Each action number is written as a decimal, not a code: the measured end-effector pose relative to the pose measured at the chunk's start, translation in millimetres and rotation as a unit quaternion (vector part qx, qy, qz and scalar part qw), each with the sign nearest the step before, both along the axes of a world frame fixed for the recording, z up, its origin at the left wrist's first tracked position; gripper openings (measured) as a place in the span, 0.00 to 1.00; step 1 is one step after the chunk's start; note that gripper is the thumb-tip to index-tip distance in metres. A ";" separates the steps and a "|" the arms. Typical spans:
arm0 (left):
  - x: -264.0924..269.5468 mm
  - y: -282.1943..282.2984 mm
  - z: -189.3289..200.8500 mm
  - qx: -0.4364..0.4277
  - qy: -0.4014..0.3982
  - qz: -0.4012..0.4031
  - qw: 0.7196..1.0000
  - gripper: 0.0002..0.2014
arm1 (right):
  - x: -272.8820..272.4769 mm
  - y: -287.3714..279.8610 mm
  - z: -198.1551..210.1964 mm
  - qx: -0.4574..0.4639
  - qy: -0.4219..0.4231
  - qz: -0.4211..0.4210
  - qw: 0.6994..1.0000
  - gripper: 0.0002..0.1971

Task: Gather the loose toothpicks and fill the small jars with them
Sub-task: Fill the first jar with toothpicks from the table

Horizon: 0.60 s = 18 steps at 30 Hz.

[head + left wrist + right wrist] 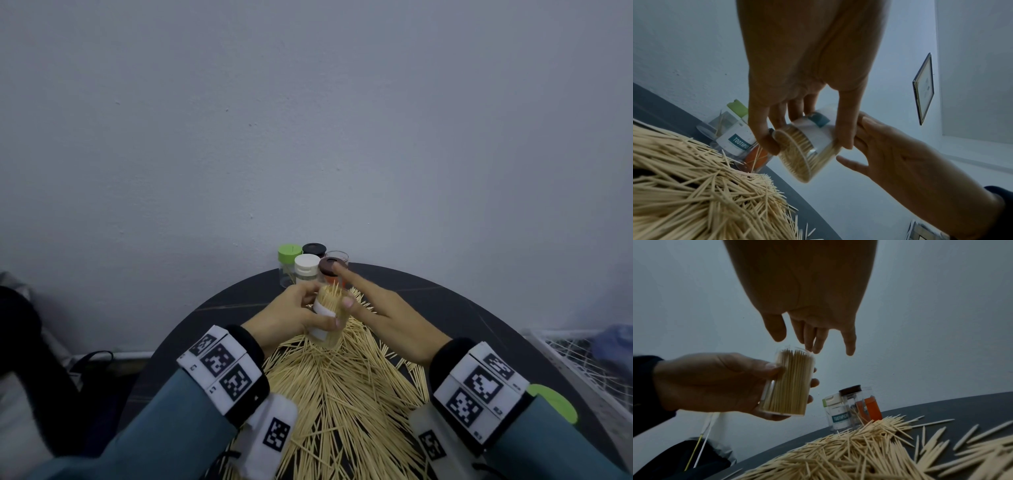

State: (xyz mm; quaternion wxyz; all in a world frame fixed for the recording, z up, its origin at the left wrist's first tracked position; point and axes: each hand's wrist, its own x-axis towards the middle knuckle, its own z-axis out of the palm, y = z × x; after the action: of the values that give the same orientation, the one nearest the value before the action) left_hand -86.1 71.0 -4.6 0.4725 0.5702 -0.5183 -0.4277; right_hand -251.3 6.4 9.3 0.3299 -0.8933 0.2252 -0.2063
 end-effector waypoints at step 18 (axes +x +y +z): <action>-5.0 2.1 2.6 0.012 -0.011 0.002 1.000 0.22 | -13.2 -1.4 -6.9 -0.015 0.023 0.001 1.000 0.28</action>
State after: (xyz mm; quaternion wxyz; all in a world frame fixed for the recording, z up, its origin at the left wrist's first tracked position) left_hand -91.1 73.1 -2.1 0.4606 0.5819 -0.5172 -0.4263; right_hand -264.5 5.0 2.4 0.3114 -0.9029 0.2288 -0.1882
